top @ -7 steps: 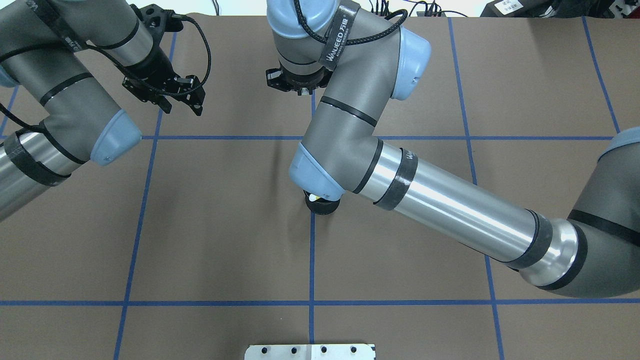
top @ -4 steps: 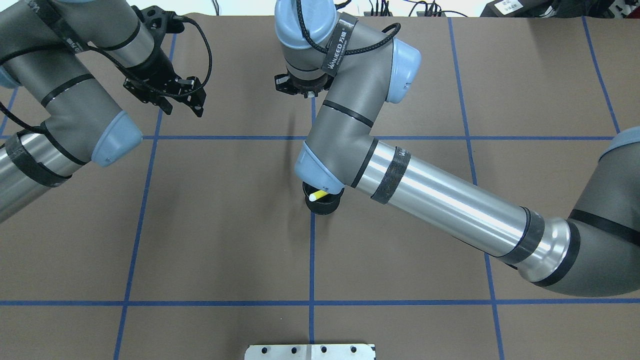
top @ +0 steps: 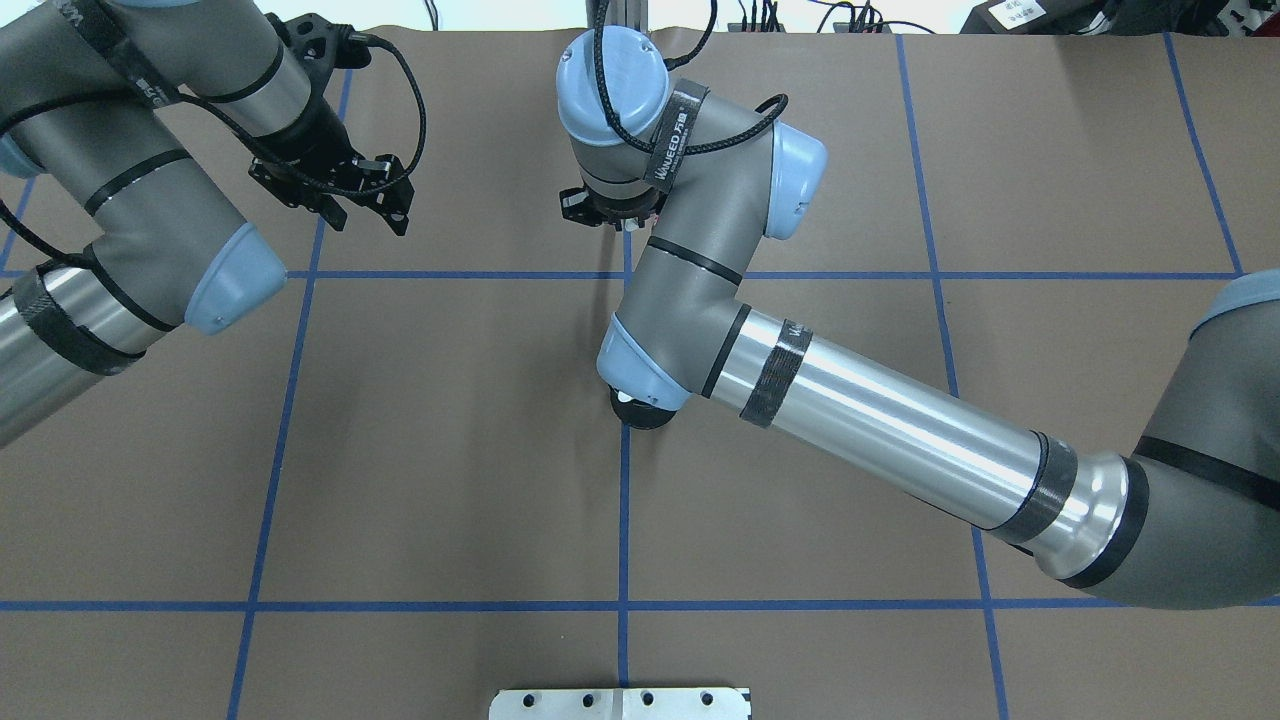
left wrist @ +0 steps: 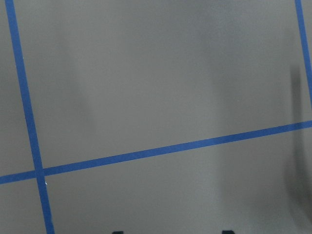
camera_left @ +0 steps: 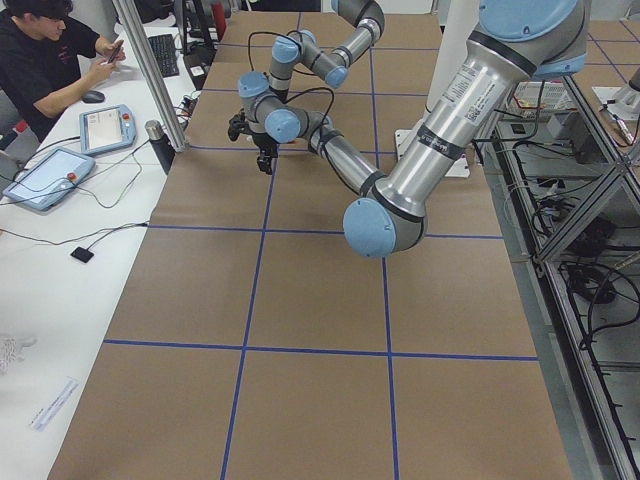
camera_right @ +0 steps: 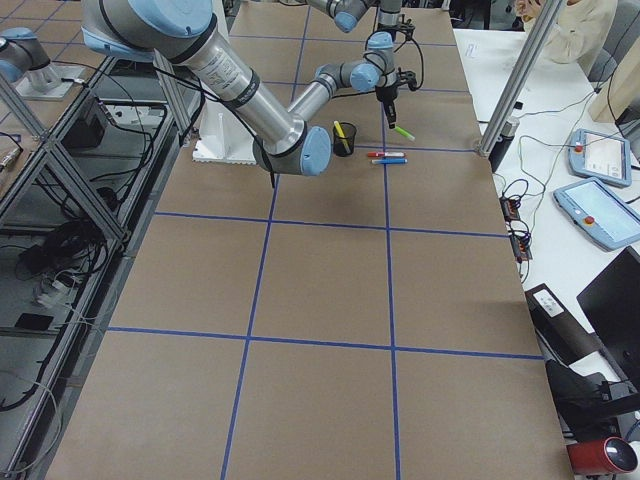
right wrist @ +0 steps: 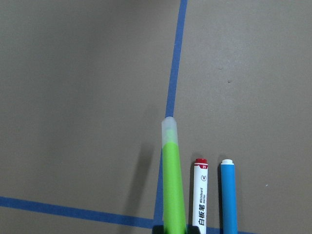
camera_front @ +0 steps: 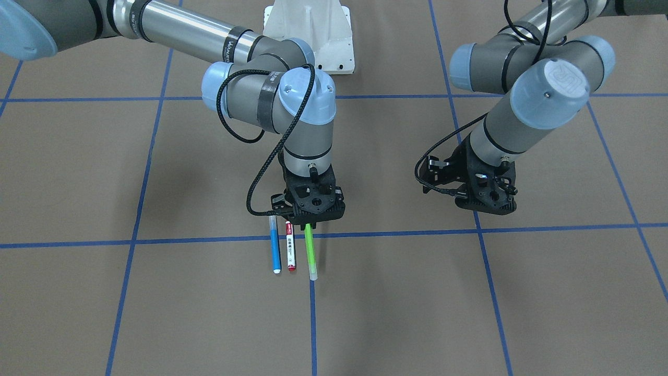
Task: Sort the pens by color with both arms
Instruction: 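Lower the green highlighter beside the red-capped marker and release, then raise the right gripper away while the left gripper moves over the cup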
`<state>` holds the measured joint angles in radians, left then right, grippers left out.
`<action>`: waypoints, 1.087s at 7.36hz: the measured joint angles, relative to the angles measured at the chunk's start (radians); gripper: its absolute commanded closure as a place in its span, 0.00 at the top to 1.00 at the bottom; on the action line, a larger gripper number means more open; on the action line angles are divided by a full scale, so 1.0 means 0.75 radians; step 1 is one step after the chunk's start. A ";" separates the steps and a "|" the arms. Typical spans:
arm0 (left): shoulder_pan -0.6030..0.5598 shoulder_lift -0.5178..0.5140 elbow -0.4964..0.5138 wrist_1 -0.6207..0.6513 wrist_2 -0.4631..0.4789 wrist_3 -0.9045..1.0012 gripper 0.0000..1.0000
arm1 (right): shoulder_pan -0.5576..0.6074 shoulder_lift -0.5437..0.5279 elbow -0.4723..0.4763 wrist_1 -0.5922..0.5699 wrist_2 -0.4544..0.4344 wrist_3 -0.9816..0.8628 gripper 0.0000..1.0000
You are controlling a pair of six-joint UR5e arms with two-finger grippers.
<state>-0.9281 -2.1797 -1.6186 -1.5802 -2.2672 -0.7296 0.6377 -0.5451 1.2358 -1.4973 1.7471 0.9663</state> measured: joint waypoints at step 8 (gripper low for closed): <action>0.181 -0.185 0.054 0.005 0.011 -0.138 0.75 | 0.387 -0.199 0.329 -0.306 0.693 -0.051 0.95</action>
<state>-0.7921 -2.3188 -1.5783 -1.5764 -2.2588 -0.8334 0.9277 -0.6940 1.4825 -1.7270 2.2668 0.9280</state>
